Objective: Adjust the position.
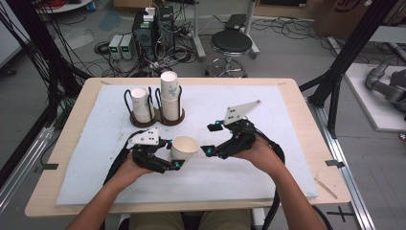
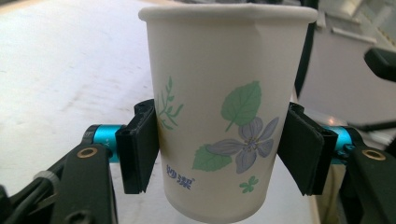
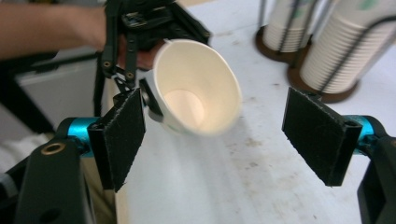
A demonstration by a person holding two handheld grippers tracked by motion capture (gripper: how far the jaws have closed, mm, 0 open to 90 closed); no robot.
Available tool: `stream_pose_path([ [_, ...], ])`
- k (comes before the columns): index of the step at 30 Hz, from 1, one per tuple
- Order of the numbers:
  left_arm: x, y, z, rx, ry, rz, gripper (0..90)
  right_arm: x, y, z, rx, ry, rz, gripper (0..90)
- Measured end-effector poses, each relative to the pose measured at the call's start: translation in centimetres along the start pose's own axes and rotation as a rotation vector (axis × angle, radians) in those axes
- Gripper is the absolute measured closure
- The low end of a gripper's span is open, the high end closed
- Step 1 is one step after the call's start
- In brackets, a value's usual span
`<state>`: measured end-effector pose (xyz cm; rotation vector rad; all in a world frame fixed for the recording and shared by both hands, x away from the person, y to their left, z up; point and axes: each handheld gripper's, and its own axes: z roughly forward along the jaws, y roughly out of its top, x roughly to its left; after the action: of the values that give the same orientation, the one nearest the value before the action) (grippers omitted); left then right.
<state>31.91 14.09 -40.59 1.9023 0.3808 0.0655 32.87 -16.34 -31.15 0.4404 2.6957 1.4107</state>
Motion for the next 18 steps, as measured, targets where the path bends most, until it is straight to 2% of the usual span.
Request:
stream_pose_path([
  [4, 0.4, -0.8, -0.8, -0.075, 0.034, -0.006, 34.1, -0.7, -2.9, -1.4, -0.073, -0.073, 0.079, 22.1],
  [9, 0.9, -1.5, -1.5, -0.143, 0.067, -0.018, 33.6, -1.4, -6.5, -2.5, -0.107, -0.166, 0.155, 22.1],
  [13, 1.2, -1.8, -2.0, -0.180, 0.098, -0.017, 33.5, -1.6, -8.9, -3.2, -0.144, -0.234, 0.185, 22.1],
  [18, 1.3, -2.0, -2.7, -0.235, 0.152, -0.014, 33.1, -1.6, -11.1, -3.7, -0.155, -0.305, 0.196, 21.8],
])
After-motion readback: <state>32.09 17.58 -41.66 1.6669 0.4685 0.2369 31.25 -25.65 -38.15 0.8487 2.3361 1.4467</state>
